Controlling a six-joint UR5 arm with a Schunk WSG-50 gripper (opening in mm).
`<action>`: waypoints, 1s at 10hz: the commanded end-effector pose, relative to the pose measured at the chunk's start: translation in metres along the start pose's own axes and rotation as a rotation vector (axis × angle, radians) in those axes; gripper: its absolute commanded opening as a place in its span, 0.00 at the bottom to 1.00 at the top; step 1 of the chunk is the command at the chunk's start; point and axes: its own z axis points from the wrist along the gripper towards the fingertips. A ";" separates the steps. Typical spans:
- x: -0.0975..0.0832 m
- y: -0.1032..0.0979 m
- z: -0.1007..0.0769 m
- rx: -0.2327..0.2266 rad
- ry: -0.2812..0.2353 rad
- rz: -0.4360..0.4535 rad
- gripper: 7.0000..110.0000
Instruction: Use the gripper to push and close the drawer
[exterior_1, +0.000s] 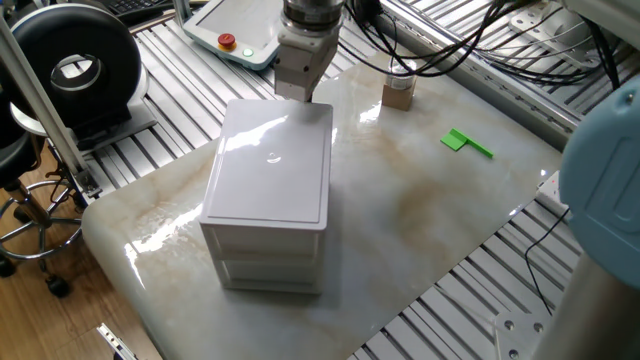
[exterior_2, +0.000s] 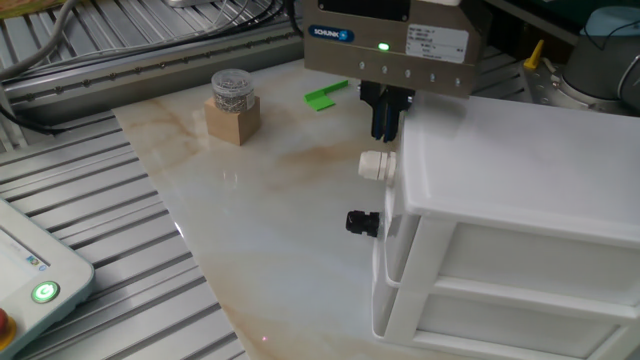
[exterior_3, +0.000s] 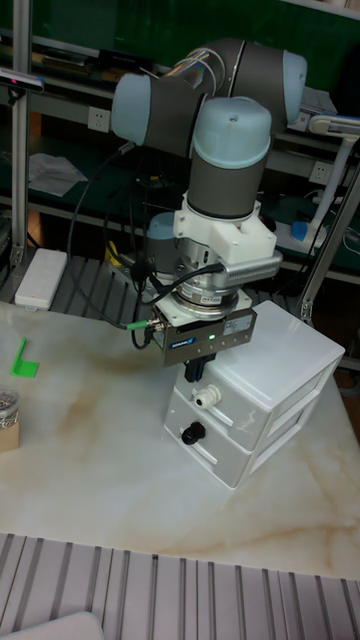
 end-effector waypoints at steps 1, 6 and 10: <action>0.001 -0.015 -0.008 0.020 0.004 -0.041 0.00; 0.008 -0.071 -0.039 0.048 0.028 -0.170 0.00; -0.002 -0.107 -0.044 0.103 0.036 -0.245 0.00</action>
